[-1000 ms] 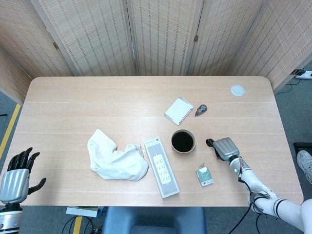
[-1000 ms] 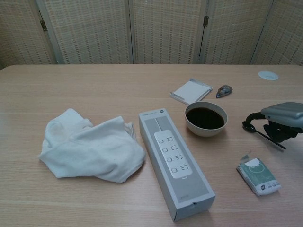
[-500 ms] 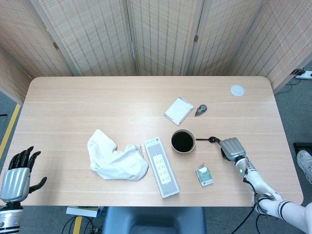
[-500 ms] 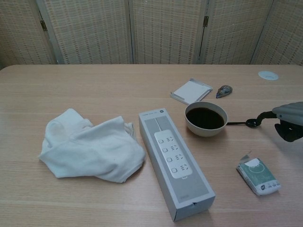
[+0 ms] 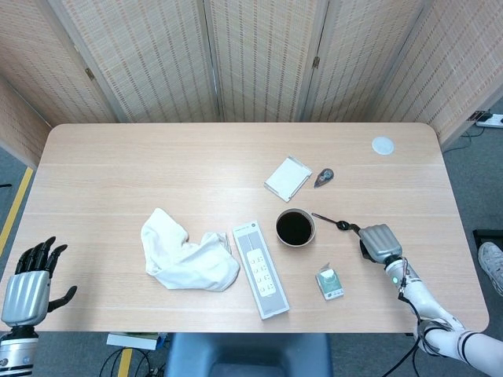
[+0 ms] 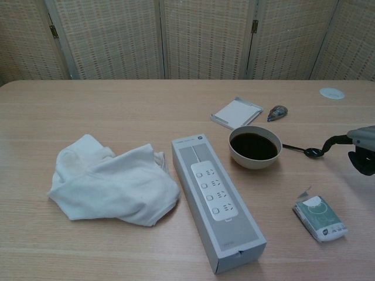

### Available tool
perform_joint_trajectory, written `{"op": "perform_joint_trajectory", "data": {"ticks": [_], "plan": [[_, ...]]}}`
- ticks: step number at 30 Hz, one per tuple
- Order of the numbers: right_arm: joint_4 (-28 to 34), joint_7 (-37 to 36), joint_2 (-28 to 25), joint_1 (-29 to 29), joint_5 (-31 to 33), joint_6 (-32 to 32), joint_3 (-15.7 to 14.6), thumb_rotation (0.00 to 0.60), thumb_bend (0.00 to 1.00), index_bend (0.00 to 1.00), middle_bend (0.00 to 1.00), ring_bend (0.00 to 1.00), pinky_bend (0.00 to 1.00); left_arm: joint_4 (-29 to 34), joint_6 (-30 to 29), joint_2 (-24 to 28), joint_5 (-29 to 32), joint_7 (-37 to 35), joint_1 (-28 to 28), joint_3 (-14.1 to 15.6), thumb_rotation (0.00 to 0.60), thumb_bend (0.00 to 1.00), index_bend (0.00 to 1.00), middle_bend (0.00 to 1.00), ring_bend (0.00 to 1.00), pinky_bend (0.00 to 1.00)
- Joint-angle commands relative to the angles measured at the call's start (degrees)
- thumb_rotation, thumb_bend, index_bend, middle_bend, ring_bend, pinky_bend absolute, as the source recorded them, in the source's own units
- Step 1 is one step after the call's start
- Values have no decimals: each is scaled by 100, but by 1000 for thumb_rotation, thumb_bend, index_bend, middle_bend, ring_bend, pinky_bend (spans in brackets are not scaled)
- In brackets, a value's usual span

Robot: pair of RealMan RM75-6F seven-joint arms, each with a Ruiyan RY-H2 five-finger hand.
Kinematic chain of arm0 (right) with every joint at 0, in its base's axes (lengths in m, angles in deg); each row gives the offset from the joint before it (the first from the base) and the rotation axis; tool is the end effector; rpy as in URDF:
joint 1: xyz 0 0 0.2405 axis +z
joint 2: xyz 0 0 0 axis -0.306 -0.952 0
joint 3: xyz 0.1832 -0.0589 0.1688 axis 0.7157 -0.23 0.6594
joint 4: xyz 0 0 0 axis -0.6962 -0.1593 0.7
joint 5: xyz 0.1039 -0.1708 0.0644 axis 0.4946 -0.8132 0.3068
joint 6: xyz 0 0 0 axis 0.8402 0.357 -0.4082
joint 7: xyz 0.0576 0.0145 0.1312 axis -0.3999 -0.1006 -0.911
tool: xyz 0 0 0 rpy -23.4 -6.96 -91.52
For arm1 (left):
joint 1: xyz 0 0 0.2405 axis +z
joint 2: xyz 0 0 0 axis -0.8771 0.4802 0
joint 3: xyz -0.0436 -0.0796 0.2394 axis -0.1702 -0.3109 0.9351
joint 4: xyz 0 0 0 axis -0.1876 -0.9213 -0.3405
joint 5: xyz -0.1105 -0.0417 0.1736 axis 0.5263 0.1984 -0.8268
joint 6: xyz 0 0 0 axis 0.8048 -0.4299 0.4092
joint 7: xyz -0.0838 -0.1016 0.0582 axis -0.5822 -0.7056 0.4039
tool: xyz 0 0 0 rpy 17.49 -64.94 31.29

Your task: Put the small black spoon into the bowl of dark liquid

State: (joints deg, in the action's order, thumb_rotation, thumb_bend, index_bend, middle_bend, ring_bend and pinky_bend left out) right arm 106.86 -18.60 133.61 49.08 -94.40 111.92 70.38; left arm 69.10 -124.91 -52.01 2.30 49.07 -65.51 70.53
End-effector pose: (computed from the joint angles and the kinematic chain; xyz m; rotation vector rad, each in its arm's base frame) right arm -0.3198 -0.3178 0.0130 1.8461 -1.0125 0.4716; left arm -0.3094 0.1779 0.1190 -1.3485 -0.8479 -0.7781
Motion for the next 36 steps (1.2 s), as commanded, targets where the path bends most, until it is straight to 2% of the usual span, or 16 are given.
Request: {"op": "perform_joint_trajectory", "data": {"ticks": [1, 10, 36], "plan": [[-82, -14, 61, 45, 20, -68, 28, 600, 839, 229, 996, 1000, 1000, -1, 2, -1, 2, 6, -1, 0, 600, 253, 194, 84, 107, 141], [-285, 19, 223, 173, 16, -262, 44, 600, 839, 228, 996, 1000, 1000, -3, -5, 1, 26, 11, 20, 5, 600, 253, 194, 84, 107, 141], [-544, 124, 173, 110, 215, -403, 32, 600, 838, 228, 995, 1000, 1000, -24, -20, -20, 11, -4, 38, 10, 600, 254, 194, 84, 107, 141]]}}
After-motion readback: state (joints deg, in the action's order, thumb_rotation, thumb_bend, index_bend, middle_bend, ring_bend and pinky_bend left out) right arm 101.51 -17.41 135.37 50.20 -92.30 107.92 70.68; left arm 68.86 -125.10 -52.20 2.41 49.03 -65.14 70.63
